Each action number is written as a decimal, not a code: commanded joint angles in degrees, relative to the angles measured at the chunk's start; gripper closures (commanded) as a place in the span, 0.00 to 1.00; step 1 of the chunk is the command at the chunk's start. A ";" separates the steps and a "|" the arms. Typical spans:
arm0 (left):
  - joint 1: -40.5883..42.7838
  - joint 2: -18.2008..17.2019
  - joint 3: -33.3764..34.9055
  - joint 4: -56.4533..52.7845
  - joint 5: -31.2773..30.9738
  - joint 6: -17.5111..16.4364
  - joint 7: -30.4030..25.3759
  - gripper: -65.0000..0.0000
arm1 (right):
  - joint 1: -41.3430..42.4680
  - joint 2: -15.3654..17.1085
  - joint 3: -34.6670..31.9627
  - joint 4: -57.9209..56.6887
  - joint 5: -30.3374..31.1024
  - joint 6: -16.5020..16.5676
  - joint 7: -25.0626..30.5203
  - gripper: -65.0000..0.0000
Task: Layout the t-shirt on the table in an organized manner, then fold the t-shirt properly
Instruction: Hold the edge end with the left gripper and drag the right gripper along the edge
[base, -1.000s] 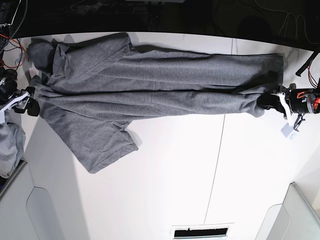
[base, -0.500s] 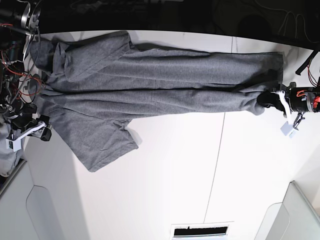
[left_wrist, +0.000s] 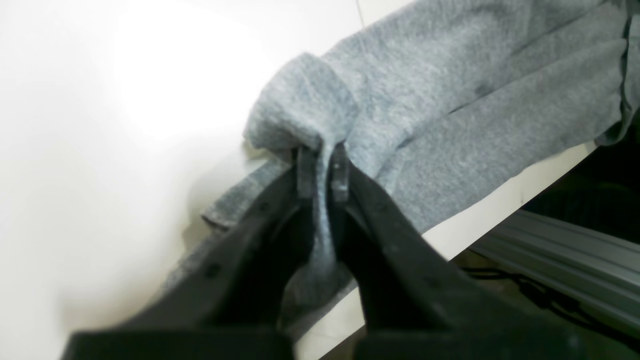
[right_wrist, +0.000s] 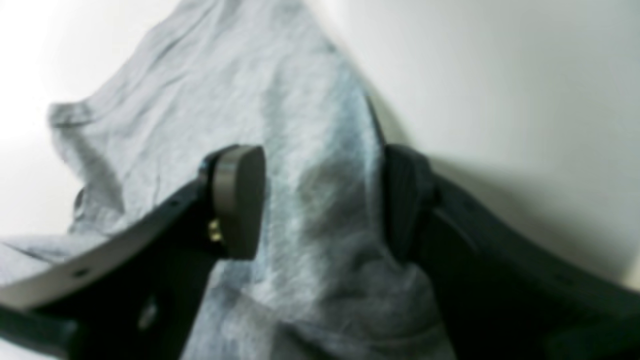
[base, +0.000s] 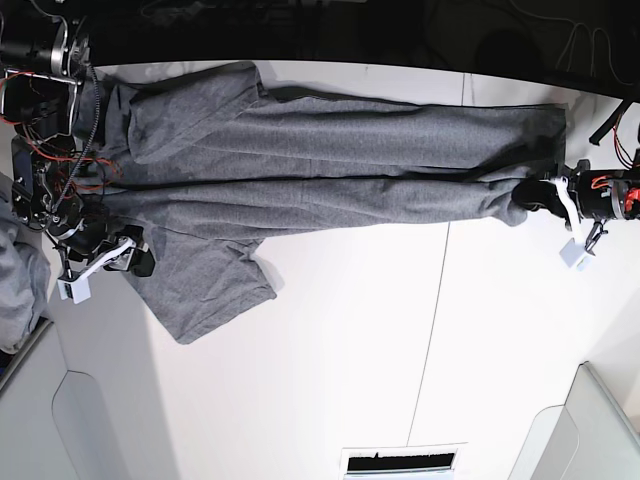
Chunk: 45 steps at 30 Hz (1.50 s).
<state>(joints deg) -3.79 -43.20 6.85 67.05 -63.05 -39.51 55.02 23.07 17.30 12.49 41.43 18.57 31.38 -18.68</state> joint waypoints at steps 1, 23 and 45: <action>-0.94 -1.40 -0.44 0.72 -0.98 -0.49 -0.79 1.00 | 1.20 0.44 -0.70 1.09 -0.17 0.39 -0.57 0.52; -0.94 -1.42 -0.44 0.72 -0.28 -0.49 -1.03 1.00 | -22.71 0.48 -1.46 43.80 6.56 0.33 -13.70 1.00; -0.76 -1.42 -0.44 0.72 0.87 -0.49 -2.27 1.00 | -26.88 0.42 0.90 50.34 8.46 -0.17 -13.05 0.43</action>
<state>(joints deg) -3.68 -43.18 6.85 67.07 -61.47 -39.48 53.52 -4.75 17.10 12.93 90.74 26.13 31.27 -33.30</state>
